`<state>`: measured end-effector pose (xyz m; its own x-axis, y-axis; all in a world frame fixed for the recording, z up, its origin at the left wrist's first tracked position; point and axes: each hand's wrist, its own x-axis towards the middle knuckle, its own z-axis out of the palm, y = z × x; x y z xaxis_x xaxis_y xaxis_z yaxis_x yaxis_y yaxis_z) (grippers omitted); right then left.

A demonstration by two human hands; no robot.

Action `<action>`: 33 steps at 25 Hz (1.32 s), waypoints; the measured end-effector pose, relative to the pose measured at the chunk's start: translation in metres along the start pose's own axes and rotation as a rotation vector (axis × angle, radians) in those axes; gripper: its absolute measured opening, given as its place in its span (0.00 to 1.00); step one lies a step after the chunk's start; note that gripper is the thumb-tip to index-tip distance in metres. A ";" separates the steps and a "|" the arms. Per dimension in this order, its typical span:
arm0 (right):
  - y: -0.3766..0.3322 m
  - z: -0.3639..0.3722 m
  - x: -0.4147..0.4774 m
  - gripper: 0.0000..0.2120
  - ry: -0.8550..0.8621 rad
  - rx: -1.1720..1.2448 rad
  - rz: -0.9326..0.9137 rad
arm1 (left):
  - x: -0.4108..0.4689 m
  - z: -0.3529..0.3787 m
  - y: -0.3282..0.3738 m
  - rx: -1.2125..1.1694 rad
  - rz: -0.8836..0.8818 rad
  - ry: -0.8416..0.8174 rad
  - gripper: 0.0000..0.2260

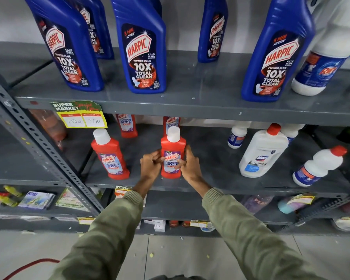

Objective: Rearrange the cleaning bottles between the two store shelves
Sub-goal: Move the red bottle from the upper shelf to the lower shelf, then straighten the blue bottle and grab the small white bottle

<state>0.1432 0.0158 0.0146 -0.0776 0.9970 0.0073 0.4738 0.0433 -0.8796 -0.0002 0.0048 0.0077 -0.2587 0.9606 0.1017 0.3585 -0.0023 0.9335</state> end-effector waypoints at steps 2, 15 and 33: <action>0.001 0.000 0.000 0.25 -0.005 0.005 0.015 | -0.002 -0.001 0.001 0.008 -0.002 -0.014 0.15; -0.053 -0.071 -0.052 0.26 0.341 -0.137 -0.481 | -0.058 -0.015 0.104 -0.048 0.376 0.331 0.19; -0.144 -0.279 -0.012 0.17 0.509 -0.001 -0.393 | 0.001 0.080 0.309 -0.213 0.505 0.049 0.11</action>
<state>0.3207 0.0153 0.2735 0.1806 0.8126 0.5542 0.4960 0.4113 -0.7647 0.1823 0.0276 0.2692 -0.1451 0.8114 0.5661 0.2606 -0.5206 0.8130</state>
